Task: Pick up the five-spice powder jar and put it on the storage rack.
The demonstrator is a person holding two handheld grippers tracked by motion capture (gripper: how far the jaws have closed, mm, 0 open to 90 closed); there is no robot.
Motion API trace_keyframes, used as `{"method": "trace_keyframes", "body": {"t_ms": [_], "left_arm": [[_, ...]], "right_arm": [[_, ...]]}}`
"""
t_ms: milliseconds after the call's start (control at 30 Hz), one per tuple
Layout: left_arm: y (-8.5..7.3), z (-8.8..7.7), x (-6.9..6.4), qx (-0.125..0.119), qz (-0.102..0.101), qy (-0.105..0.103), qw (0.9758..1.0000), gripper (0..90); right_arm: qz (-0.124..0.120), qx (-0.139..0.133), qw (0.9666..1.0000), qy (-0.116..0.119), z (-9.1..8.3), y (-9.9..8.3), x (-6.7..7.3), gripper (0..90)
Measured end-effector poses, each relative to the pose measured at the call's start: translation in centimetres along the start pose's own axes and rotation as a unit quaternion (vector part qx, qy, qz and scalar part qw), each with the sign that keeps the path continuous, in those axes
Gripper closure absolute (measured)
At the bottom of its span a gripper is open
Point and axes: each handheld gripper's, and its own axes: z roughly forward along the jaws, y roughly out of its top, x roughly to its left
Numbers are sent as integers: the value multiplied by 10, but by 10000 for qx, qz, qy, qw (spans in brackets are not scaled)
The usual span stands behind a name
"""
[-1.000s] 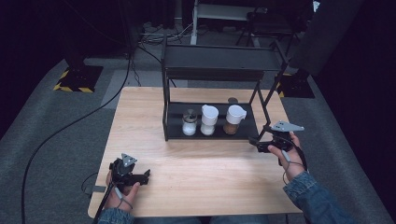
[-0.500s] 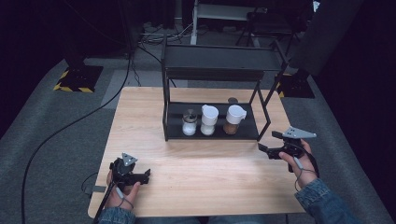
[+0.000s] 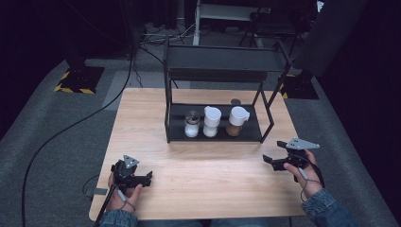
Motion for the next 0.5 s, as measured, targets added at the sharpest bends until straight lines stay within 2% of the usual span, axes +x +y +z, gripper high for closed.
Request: {"method": "trace_keyframes", "body": {"t_ms": [500], "left_arm": [[0, 0, 0, 4, 0, 6, 10000, 5]], "right_arm": [[77, 198, 9998, 19, 3, -22, 0, 29]]}}
